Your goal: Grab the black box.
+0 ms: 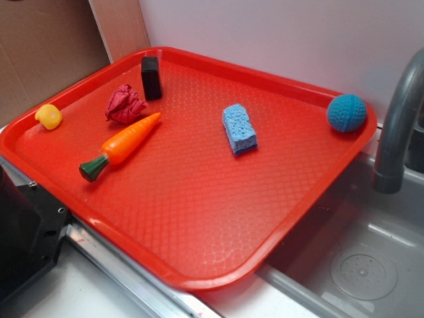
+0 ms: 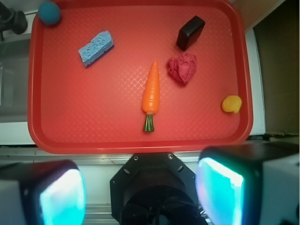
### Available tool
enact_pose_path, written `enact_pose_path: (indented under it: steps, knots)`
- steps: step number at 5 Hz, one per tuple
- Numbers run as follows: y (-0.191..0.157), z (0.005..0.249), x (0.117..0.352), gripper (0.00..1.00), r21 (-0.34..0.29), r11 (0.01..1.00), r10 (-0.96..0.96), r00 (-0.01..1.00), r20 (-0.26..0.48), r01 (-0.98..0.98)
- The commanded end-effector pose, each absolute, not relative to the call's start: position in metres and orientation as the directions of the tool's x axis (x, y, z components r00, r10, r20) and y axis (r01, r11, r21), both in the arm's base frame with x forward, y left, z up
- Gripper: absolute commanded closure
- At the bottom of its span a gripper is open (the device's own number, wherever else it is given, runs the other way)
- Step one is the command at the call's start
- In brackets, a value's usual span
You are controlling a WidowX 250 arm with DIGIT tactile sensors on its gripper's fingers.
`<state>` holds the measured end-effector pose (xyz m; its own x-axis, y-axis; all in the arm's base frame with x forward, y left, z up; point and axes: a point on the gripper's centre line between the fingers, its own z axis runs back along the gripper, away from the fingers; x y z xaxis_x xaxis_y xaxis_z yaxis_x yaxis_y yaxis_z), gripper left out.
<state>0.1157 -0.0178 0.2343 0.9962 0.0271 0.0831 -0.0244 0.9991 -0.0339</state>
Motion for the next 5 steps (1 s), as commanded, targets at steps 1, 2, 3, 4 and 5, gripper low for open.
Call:
enact_pose_path:
  steps: [1,2,3,4,5]
  knots:
    - [-0.018,0.234,0.116,0.00,-0.034,0.999,0.027,0.996,0.083,-0.024]
    - [-0.001,0.186,0.161,0.00,-0.053,0.961,0.274,0.958,0.085,-0.270]
    - [0.027,0.171,0.195,0.00,-0.071,0.866,0.500,0.851,0.158,-0.495]
    - [0.027,0.171,0.195,0.00,-0.071,0.866,0.500,0.851,0.158,-0.495]
    - [0.027,0.171,0.195,0.00,-0.071,0.866,0.500,0.851,0.158,-0.495]
